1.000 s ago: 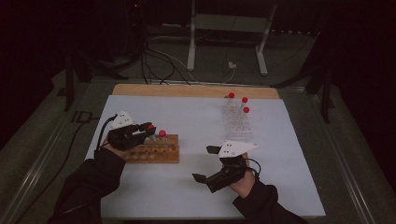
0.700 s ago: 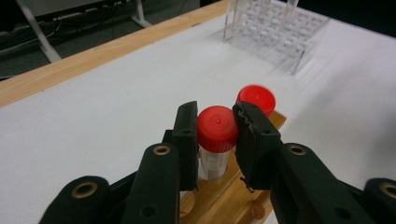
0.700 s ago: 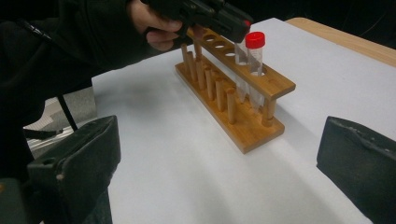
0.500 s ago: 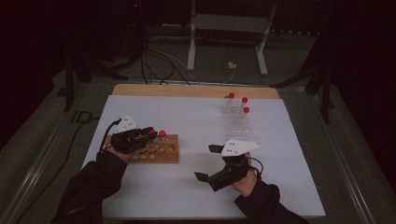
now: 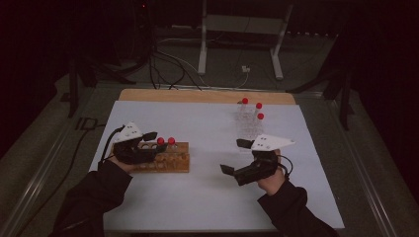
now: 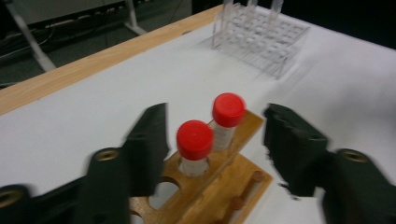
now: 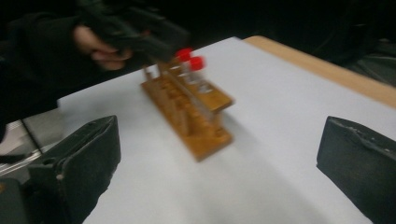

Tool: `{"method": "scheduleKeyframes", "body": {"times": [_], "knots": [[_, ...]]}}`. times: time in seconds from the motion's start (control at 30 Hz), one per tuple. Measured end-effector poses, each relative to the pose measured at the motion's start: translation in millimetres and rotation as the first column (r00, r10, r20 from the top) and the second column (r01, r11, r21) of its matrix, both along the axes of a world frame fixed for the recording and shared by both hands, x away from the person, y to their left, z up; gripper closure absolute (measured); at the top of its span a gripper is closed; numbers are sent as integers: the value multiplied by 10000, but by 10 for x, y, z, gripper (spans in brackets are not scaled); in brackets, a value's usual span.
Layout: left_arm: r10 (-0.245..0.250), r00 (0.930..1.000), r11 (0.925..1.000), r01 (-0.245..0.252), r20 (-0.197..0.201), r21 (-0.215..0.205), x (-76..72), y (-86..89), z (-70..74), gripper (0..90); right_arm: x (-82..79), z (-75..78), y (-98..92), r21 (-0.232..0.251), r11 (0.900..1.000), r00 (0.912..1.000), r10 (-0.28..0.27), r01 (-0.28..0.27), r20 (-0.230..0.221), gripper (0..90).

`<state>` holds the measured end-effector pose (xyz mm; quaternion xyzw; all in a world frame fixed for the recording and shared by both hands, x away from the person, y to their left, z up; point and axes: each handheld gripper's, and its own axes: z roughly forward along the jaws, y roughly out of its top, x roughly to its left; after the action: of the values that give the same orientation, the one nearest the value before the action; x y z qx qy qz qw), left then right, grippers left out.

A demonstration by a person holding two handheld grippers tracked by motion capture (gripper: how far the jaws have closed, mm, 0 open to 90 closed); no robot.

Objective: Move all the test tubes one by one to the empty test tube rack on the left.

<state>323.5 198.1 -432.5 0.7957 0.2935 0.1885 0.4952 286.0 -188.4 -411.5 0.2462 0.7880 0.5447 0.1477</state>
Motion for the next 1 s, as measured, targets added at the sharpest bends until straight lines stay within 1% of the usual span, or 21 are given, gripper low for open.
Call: {"method": "scheduleKeyframes", "body": {"times": [0.03,0.07,0.1,0.13,0.2,0.23,0.3,0.37,0.4,0.43,0.47,0.5,0.6,0.63,0.77,0.8,0.87,0.93,0.97,1.0], "knots": [[-14,10000,10000,13,1,39,-23,4,12,344,29,17,-39,-28,9998,9998,-177,178,59,0],[-157,9999,9999,157,-49,9,-46,10,21,296,59,31,-81,3,9995,9995,-307,307,94,0],[-188,9998,9998,188,-71,24,-70,15,29,246,90,44,-120,15,9991,9990,-433,433,116,0],[-145,9999,9999,146,-47,77,-89,16,32,231,121,54,-155,-7,9983,9981,-590,590,156,0],[-236,9996,9997,236,-138,39,-135,27,38,163,173,69,-216,-2,9964,9962,-847,847,192,0],[-212,9997,9997,214,-117,121,-159,31,41,161,213,76,-258,28,9946,9943,-1040,1039,226,0],[-353,9991,9994,354,-240,19,-200,42,48,103,277,82,-325,74,9911,9907,-1332,1331,288,0],[-378,9991,9993,378,-209,8,-242,46,54,76,340,79,-394,165,9865,9858,-1636,1631,386,0],[-367,9991,9993,368,-223,43,-267,53,59,42,361,75,-418,189,9836,9828,-1798,1792,419,0],[-410,9989,9992,411,-230,36,-285,57,59,32,403,64,-458,250,9806,9797,-1952,1942,464,0],[-438,9989,9990,439,-166,70,-316,62,57,26,425,56,-479,250,9785,9776,-2058,2048,448,0],[-394,9992,9992,395,-105,103,-339,67,54,17,466,38,-513,242,9746,9734,-2235,2225,507,0],[-496,9987,9986,498,-130,157,-399,81,37,11,551,-10,-585,251,9672,9664,-2536,2527,411,0],[-550,9983,9984,552,-206,103,-416,85,26,5,582,-32,-603,222,9653,9647,-2610,2603,339,0],[-585,9979,9983,586,-275,54,-481,102,-27,4,682,-144,-646,-75,9499,9495,-3122,3126,316,0],[-684,9971,9976,685,-337,24,-503,102,-48,5,704,-171,-656,-59,9458,9454,-3242,3246,321,0],[-668,9972,9977,671,-325,96,-539,90,-82,4,749,-219,-673,-89,9397,9395,-3415,3418,265,0],[-696,9970,9976,698,-343,34,-565,83,-105,4,799,-273,-688,-158,9350,9349,-3537,3542,285,0],[-710,9970,9974,712,-307,48,-575,82,-109,4,826,-297,-692,-232,9303,9305,-3657,3662,228,0],[-765,9966,9971,765,-300,-1,-589,79,-113,4,846,-313,-696,-243,9284,9287,-3706,3709,168,0]]}}
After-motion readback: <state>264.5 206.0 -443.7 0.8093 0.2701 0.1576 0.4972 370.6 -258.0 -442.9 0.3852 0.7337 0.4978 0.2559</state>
